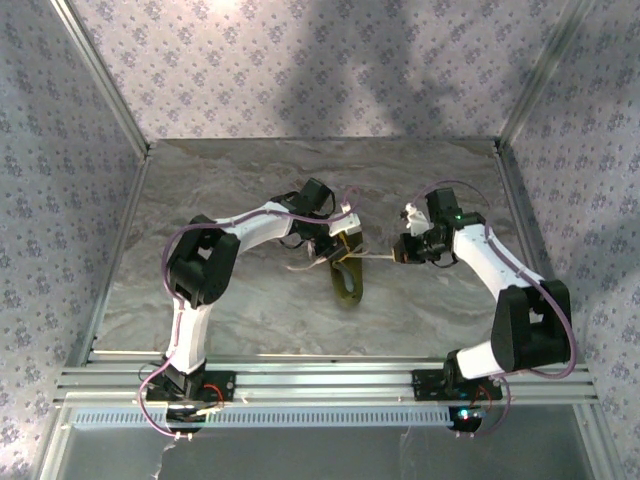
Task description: Tie the shoes
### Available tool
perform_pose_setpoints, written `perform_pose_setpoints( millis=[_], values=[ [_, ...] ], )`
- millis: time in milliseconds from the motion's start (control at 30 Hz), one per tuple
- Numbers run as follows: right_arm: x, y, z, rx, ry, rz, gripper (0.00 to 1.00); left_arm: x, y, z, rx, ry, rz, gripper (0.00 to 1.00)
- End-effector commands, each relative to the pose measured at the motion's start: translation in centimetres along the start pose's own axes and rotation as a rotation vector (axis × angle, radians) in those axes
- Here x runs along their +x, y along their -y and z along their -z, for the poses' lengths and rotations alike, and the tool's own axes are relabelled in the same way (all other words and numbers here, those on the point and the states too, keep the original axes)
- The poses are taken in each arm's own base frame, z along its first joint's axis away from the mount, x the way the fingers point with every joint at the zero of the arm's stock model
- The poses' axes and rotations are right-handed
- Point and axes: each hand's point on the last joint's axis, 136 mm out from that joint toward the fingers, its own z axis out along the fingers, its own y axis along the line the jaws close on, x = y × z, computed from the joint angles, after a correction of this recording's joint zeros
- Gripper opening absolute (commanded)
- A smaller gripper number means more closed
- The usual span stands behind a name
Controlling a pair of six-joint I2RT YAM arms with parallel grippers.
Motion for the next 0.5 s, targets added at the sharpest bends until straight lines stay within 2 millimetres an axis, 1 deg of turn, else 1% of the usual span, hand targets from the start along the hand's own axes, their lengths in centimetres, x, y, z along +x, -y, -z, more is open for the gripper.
perform_pose_setpoints(
  millis=[0,200,367,467],
  values=[
    [1.7,1.5,0.7,0.071,-0.045,-0.051,0.00,3.4,-1.3,-0.8,-0.039,-0.118,0.037,0.34],
    [2.3,2.2,0.8,0.090,-0.070,-0.073,0.00,3.3,-1.3,-0.7,-0.039,-0.115,0.037,0.34],
    [3.3,2.5,0.0,0.087,-0.110,-0.093,0.00,2.9,-1.2,-0.6,-0.035,-0.102,0.031,0.34],
    [3.5,2.6,-0.5,0.083,-0.129,-0.099,0.00,2.7,-1.1,-0.4,-0.031,-0.096,0.028,0.35]
  ],
)
